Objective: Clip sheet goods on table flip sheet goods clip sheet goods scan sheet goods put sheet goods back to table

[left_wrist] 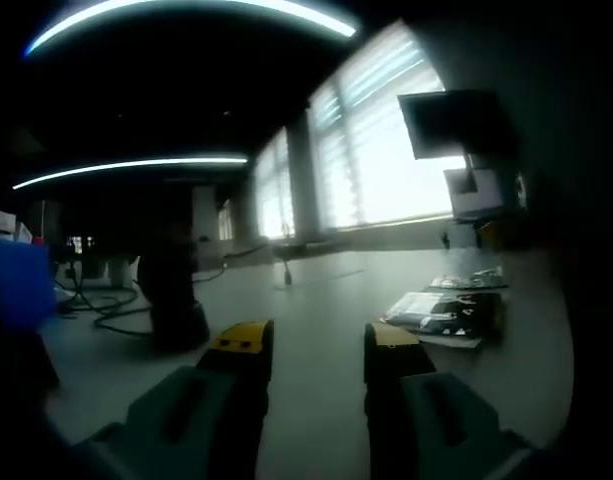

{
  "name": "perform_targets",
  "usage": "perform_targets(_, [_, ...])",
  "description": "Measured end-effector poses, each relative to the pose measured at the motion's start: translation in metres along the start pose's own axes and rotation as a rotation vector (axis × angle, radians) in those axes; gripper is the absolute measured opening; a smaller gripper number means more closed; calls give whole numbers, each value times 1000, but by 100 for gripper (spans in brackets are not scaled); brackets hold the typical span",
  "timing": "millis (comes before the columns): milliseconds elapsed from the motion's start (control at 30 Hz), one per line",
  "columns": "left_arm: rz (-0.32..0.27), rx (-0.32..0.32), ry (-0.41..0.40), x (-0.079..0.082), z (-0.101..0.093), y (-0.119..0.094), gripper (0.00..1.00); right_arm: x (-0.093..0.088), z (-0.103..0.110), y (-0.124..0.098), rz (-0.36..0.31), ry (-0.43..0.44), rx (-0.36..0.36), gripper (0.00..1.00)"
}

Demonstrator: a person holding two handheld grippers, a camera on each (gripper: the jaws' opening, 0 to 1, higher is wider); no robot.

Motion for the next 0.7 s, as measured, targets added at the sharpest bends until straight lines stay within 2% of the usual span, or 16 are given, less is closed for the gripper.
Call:
perform_targets(200, [2, -4, 7, -1, 0, 0, 29, -17, 8, 10, 127, -49, 177, 53])
perform_targets(333, [0, 2, 10, -1, 0, 0, 29, -27, 6, 16, 151, -42, 289, 52])
perform_targets(400, [0, 3, 7, -1, 1, 0, 29, -30, 11, 19, 158, -47, 362, 55])
perform_targets(433, [1, 3, 9, -1, 1, 0, 29, -33, 12, 20, 184, -60, 388, 57])
perform_targets(533, [3, 2, 12, -1, 0, 1, 29, -44, 8, 24, 260, -125, 423, 58])
perform_targets(700, [2, 1, 11, -1, 0, 1, 29, -57, -7, 23, 271, -61, 443, 53])
Point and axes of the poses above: the point that each gripper's makers call its tool centre point, and the gripper's own axes: y roughly forward along the fingers, z roughly to its left, x roughly out of its top, the point moved 6 cm from there along -y, roughly backward along the fingers, and after that the axes turned 15 degrees about x, right-handed, at the moved point
